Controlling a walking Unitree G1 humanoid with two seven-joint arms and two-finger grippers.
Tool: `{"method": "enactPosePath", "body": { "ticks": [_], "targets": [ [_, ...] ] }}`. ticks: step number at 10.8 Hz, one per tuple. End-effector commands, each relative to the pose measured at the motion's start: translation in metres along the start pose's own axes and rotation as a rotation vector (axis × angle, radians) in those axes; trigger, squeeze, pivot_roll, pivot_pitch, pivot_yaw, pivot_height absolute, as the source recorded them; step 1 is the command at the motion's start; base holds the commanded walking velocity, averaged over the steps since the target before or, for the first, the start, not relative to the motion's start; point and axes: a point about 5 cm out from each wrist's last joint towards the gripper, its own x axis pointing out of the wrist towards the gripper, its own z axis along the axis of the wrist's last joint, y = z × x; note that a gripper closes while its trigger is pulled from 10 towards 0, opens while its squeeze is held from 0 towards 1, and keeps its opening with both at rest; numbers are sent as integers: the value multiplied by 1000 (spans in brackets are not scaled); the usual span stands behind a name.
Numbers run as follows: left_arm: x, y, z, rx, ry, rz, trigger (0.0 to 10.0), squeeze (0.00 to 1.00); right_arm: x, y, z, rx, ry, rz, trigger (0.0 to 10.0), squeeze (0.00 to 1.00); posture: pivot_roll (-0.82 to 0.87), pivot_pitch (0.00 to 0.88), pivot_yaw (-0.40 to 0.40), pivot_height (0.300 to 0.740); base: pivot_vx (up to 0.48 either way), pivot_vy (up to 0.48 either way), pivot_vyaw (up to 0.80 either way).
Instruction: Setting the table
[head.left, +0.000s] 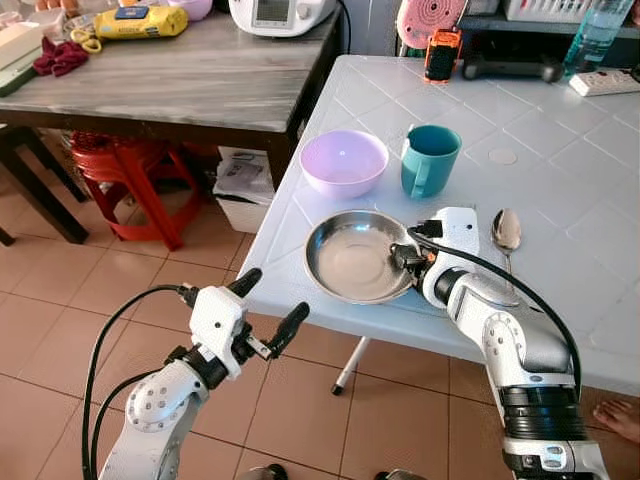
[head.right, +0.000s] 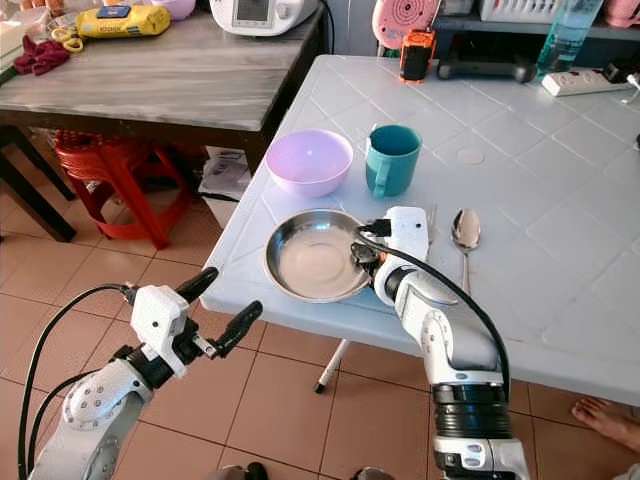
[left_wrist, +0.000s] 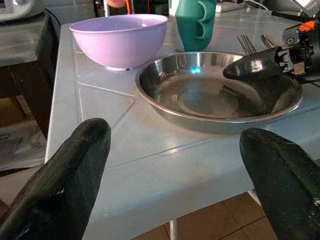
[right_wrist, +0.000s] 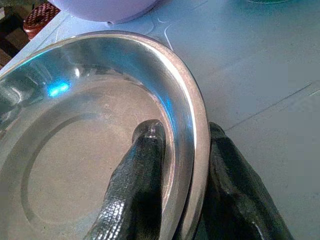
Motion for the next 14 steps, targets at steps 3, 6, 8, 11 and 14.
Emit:
{"method": "enactPosePath", "body": {
  "ticks": [3, 6, 8, 11, 14],
  "targets": [
    [-5, 4, -3, 17, 26, -28, 10000, 0, -4, -8, -17, 26, 30, -88, 0, 0, -20, 127, 51, 740, 0, 0, 0],
    [-7, 7, -5, 31, 41, -56, 10000, 0, -8, 2, -20, 43, -21, -100, 0, 0, -26, 128, 55, 740, 0, 0, 0],
    [-5, 25, -7, 68, 55, 102, 10000, 0, -14, 17, -17, 42, -127, -81, 0, 0, -28, 128, 58, 740, 0, 0, 0],
    [7, 68, 3, 105, 27, 405, 10000, 0, -26, 35, -5, -47, -306, -41, 0, 0, -30, 118, 54, 740, 0, 0, 0],
    [16, 71, 5, 57, -5, 491, 10000, 0, -35, 32, 5, -88, -427, -73, 10000, 0, -29, 97, 50, 740, 0, 0, 0]
  ]
}}
